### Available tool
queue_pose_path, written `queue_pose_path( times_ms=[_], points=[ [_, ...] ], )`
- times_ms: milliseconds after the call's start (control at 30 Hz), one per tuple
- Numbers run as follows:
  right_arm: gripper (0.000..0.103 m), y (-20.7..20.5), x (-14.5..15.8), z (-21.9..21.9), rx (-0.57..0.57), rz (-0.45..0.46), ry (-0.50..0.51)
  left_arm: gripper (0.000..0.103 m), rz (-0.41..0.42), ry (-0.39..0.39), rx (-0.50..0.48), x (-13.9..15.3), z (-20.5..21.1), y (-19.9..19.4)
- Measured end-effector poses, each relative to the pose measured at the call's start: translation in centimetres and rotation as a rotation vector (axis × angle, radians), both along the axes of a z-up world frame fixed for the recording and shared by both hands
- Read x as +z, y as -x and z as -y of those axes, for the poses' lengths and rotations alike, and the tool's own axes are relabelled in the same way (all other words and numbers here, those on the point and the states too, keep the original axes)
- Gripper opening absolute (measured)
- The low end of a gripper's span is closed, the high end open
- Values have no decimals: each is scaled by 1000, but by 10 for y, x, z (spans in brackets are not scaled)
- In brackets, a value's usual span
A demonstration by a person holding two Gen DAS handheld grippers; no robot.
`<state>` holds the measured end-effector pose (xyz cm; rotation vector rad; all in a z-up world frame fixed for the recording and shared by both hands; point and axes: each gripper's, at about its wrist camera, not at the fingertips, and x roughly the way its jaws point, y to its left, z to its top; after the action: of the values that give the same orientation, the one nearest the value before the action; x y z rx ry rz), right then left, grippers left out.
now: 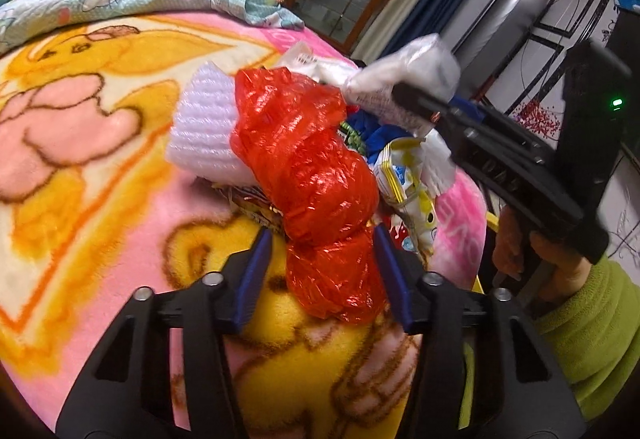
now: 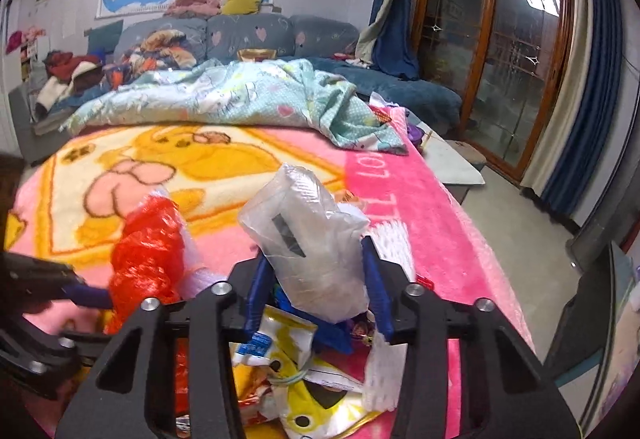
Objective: Collect trash
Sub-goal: 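Grasp the red plastic bag with the left tool while the right tool grasps the clear plastic bag, then carry both bags over the yellow bin and open both tools to drop them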
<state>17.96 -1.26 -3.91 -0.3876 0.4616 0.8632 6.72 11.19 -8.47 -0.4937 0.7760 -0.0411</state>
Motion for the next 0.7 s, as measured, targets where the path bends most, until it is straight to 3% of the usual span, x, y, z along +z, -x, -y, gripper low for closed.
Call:
queue_pose_path(
  times_ms=[267, 700],
  points=[
    [31, 14, 23, 15, 10, -13, -122, 26, 11, -31, 17, 6, 1, 7],
    [30, 36, 61, 53, -23, -3, -252, 25, 128, -54, 34, 52, 2, 23]
  ],
)
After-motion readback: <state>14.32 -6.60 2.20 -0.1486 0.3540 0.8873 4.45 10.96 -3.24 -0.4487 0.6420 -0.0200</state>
